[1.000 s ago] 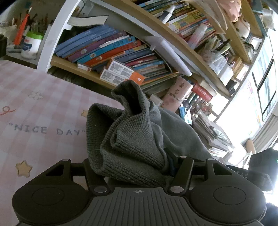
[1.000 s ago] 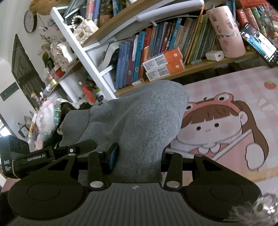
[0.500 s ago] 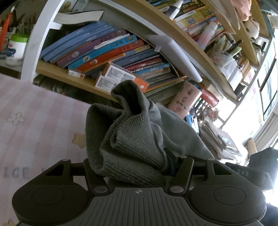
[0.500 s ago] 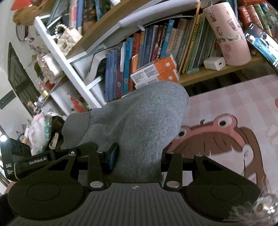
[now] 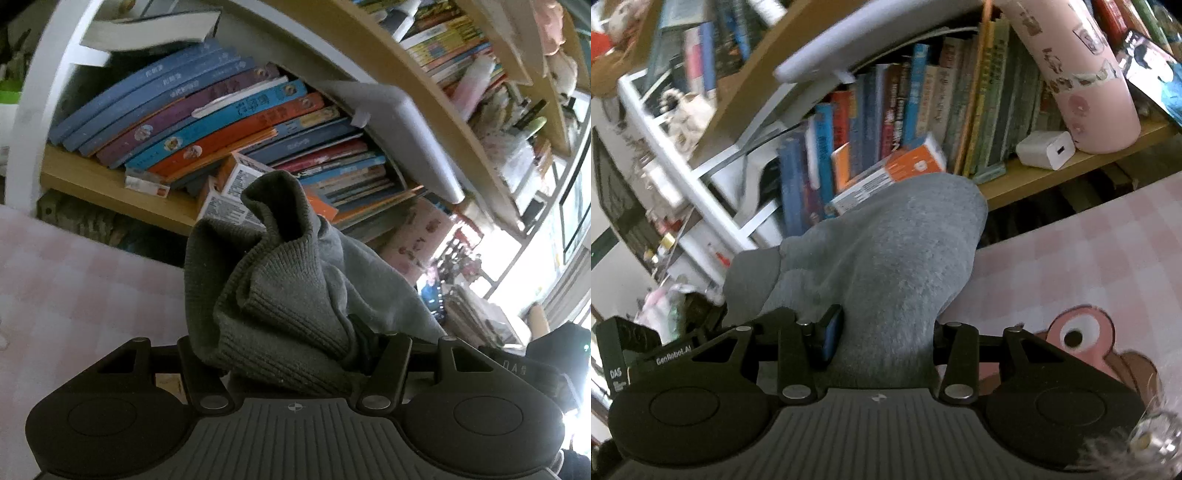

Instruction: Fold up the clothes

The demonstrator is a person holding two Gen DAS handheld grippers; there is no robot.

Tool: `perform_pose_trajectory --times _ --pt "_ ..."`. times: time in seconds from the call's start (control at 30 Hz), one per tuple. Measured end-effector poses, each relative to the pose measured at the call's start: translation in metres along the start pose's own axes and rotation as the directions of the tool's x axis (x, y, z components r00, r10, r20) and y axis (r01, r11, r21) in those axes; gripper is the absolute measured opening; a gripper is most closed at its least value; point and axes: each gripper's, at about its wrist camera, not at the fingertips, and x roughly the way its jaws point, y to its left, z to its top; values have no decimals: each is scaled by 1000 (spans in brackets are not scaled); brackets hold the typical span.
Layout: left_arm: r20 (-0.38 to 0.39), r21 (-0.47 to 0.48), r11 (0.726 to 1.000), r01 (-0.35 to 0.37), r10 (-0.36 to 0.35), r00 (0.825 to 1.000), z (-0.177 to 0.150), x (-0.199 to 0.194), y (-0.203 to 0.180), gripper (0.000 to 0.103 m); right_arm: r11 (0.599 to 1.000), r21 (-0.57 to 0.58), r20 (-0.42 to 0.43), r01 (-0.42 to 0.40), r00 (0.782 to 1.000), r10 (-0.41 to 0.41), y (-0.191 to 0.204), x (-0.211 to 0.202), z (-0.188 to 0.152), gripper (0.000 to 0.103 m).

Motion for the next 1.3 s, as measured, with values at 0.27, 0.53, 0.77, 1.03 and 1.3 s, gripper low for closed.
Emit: perform_pose_trajectory --times 0.27,0.53,0.77,1.03,1.3 --pt "7 -55 998 -6 6 1000 -4 30 19 60 997 71 -32 12 999 -9 -29 31 12 40" --pt "10 -71 997 -6 7 1000 -12 33 27 73 992 122 -38 21 999 -17 -43 41 8 57" --pt "74 -62 995 -73 78 994 -22 16 26 97 994 87 30 66 997 -69 -38 26 2 83" --pt "211 14 990 -139 133 968 -44 -29 10 99 990 99 88 106 990 -114 -29 -15 -21 83" --pt "184 67 978 -199 184 965 -70 -58 -15 100 978 -20 120 207 972 -203 6 -44 -54 83"
